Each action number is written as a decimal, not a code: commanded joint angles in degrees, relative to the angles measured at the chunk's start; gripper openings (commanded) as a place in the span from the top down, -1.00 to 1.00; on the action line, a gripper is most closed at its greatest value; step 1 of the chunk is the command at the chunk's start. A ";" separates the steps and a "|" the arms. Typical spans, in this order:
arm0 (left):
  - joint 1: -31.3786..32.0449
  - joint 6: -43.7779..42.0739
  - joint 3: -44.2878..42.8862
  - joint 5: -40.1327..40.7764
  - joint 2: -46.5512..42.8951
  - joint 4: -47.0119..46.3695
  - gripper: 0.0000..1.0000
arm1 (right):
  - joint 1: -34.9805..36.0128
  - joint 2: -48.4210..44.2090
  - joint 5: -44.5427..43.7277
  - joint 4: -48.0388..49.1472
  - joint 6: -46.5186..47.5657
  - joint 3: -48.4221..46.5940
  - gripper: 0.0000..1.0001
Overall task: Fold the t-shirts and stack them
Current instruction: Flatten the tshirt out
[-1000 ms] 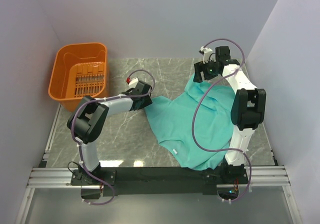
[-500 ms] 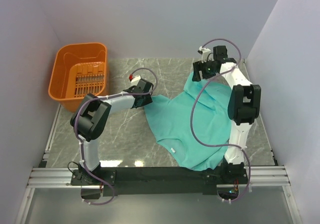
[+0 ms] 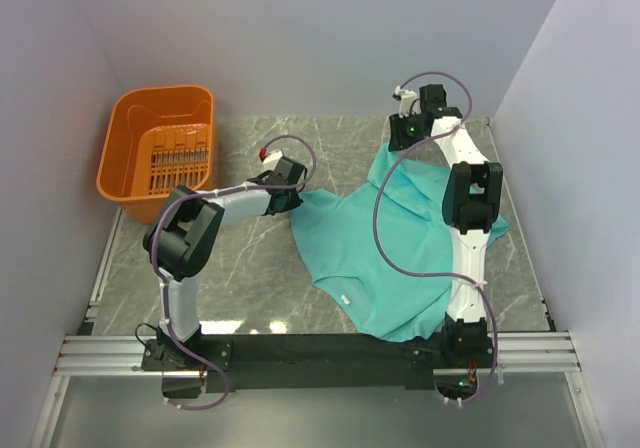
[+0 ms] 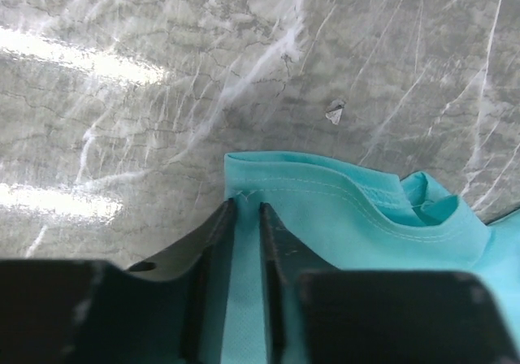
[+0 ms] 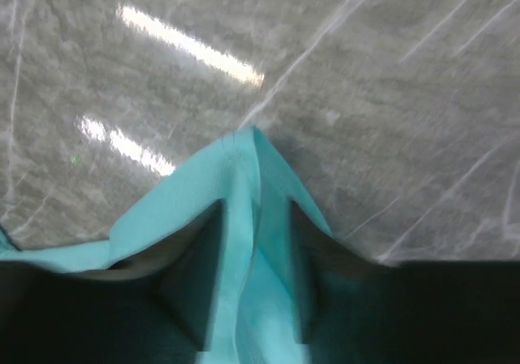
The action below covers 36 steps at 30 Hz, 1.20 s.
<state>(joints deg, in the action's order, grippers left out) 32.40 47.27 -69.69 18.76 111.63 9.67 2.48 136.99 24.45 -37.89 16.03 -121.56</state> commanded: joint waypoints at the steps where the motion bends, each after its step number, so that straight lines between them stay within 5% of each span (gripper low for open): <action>1: -0.23 -0.86 -0.88 -1.45 2.62 3.77 0.53 | 0.51 1.87 0.77 -1.39 -0.39 -6.14 0.25; 2: -0.32 -0.95 -0.97 -1.54 2.62 3.78 0.58 | 0.51 2.57 1.65 -1.75 -0.56 -6.58 0.37; 4: -0.76 -1.39 -1.24 -1.54 2.36 4.13 0.70 | 0.42 2.32 3.06 -1.49 -1.09 -6.94 1.00; 14: -4.45 -4.29 -2.38 -2.15 -0.36 5.62 0.80 | -1.86 -3.66 0.59 4.06 -4.88 -2.63 0.99; 15: -4.54 -4.81 -2.55 -2.33 -0.36 5.71 0.80 | -1.87 -3.57 1.38 2.83 -4.61 -3.15 0.53; 18: -4.54 -5.08 -2.91 -2.77 -0.19 5.71 0.80 | -1.25 -2.87 3.15 1.59 -4.26 -3.07 0.00; 26: -4.54 -5.17 -3.17 -4.17 0.25 5.27 0.80 | -0.11 2.31 2.80 0.71 -5.57 -6.40 -0.12; 29: -4.54 -5.60 -3.52 -4.00 0.25 5.45 0.80 | 0.51 3.99 3.24 -0.17 -5.75 -7.73 0.08; 30: -4.54 -5.69 -3.61 -3.91 0.34 5.53 0.80 | 0.51 4.08 3.24 0.09 -6.01 -7.73 0.39; 33: -4.54 -6.22 -4.05 -3.56 0.51 5.88 0.80 | 0.42 4.08 3.06 0.45 -6.63 -8.34 0.90; 36: -4.89 -6.66 -4.31 -3.21 0.43 6.06 0.80 | -0.11 3.29 2.62 1.06 -6.80 -8.87 1.00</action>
<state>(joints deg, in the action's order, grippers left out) 27.83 42.35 -72.27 15.70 112.20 14.13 2.52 140.51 26.83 -37.76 9.82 -126.78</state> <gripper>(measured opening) 0.101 0.009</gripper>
